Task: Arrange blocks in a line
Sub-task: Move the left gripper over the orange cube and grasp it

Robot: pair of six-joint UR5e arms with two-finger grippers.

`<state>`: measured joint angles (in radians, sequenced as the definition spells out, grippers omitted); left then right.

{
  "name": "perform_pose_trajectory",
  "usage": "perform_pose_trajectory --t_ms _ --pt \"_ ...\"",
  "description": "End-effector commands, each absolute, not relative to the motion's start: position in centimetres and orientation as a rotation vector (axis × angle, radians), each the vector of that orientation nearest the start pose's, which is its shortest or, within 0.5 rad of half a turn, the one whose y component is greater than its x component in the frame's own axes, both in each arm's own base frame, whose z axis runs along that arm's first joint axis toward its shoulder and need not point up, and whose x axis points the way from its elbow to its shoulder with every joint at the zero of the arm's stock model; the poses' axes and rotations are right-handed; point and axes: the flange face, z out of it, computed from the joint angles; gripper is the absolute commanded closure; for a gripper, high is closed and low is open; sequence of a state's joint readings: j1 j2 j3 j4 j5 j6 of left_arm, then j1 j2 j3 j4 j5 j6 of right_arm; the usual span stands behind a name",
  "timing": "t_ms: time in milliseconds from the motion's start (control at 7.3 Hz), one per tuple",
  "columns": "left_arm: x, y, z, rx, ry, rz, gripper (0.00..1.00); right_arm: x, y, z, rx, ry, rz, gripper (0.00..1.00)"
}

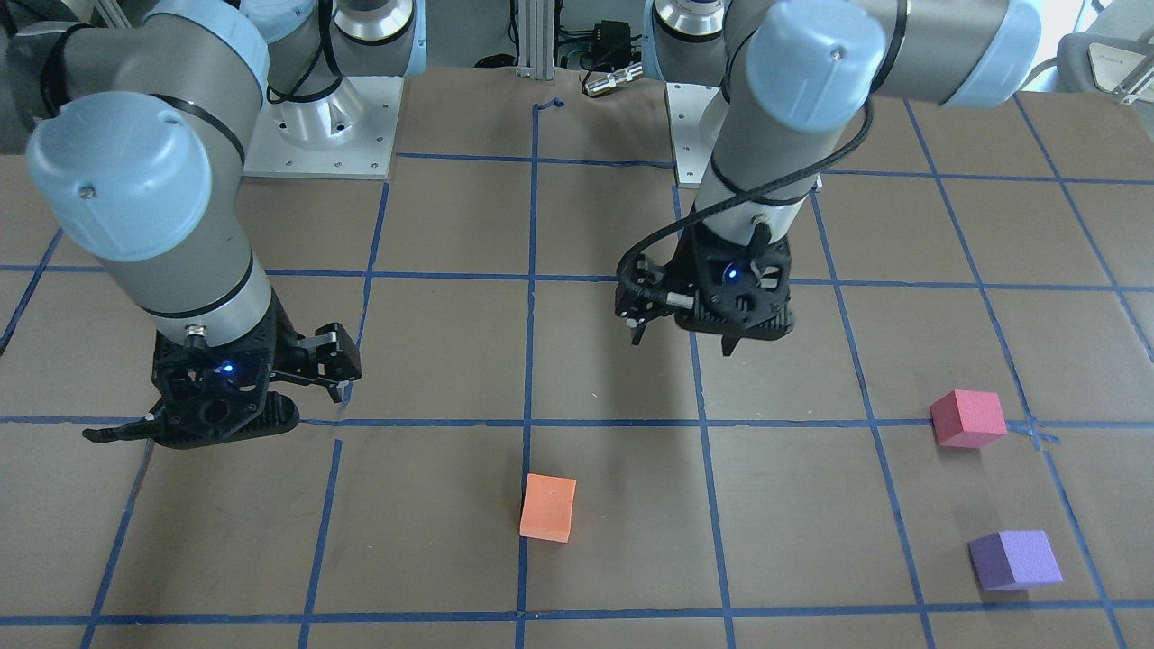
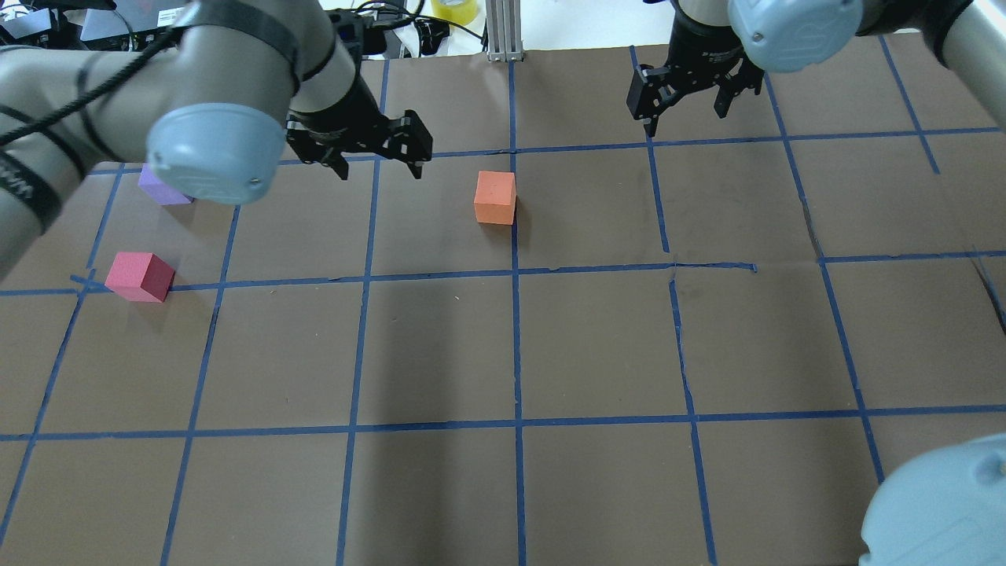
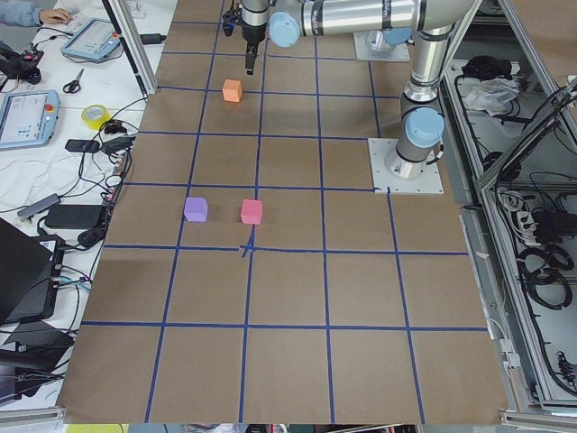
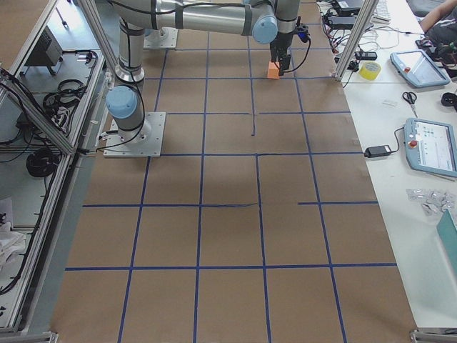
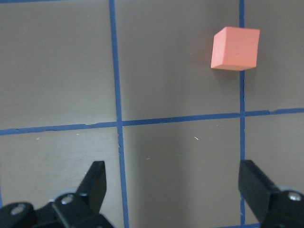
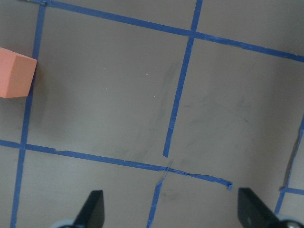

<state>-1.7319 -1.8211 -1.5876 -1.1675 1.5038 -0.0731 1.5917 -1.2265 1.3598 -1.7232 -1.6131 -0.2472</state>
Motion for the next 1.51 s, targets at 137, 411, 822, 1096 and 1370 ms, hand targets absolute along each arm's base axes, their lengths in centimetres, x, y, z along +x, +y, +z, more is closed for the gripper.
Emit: perform_pose_trajectory --t_ms 137,411,822,1096,1370 --pt "-30.1 -62.0 31.4 0.143 3.235 -0.214 0.00 10.0 -63.9 41.0 -0.558 3.118 -0.008 0.00" --pt "-32.5 -63.5 27.3 0.138 3.228 -0.165 0.00 9.6 -64.0 41.0 -0.549 3.122 -0.007 0.00" --pt "-33.7 -64.6 22.8 0.145 3.225 -0.190 0.00 9.1 -64.1 40.9 -0.539 3.124 -0.002 0.00" --pt "-34.3 -64.8 20.9 0.153 3.225 -0.205 0.00 9.1 -64.1 40.9 -0.540 3.125 -0.001 0.00" --pt "-34.5 -64.9 18.0 0.152 3.207 -0.168 0.04 9.1 -64.1 40.8 -0.540 3.125 0.001 0.00"
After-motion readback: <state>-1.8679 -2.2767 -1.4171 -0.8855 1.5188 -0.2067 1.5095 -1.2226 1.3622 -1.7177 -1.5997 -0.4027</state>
